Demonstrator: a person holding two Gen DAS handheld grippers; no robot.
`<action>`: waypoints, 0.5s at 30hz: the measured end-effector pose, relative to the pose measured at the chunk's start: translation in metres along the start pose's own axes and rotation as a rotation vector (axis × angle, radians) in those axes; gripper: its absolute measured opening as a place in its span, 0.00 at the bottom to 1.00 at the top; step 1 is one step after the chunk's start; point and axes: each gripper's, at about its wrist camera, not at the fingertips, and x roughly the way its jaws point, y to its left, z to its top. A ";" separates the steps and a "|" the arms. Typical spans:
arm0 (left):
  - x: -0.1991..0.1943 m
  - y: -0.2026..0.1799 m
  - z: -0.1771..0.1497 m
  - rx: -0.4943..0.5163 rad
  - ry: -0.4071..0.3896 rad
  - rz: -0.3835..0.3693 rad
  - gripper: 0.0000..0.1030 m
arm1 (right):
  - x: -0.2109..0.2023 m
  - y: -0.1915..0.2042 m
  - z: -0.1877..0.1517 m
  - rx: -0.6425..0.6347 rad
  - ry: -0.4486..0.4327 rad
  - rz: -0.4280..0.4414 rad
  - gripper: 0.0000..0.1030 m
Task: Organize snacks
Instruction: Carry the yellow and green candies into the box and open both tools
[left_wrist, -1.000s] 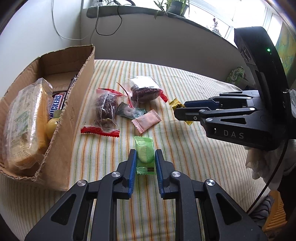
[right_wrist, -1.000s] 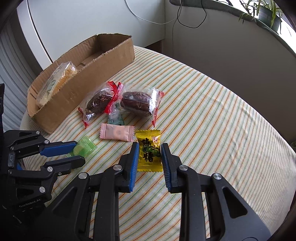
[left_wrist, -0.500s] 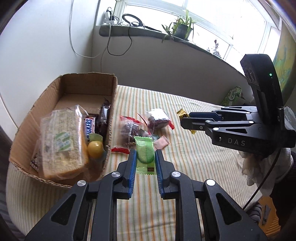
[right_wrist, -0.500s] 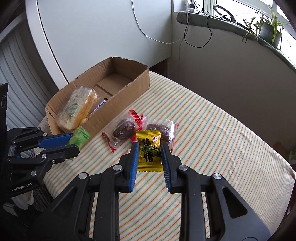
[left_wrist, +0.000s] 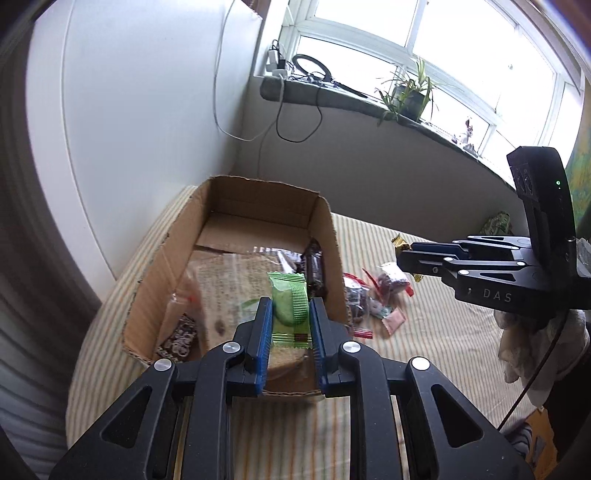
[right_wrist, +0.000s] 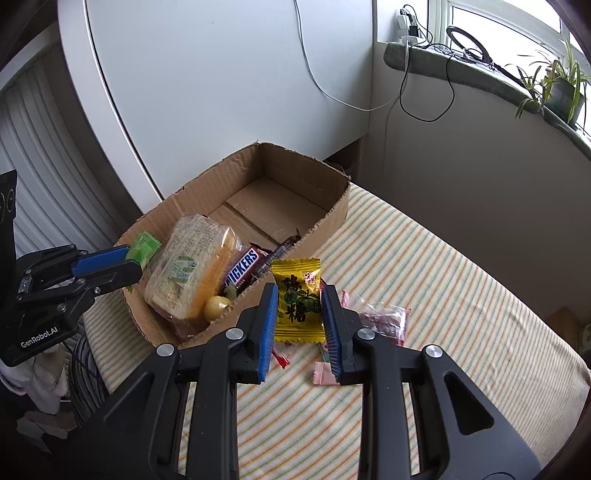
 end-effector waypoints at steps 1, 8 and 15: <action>-0.001 0.005 0.000 -0.005 -0.001 0.007 0.18 | 0.003 0.004 0.003 -0.003 0.002 0.004 0.25; -0.002 0.032 0.003 -0.029 -0.002 0.042 0.18 | 0.026 0.028 0.015 -0.029 0.026 0.026 0.25; 0.001 0.045 0.007 -0.042 -0.006 0.046 0.18 | 0.039 0.046 0.022 -0.047 0.043 0.032 0.25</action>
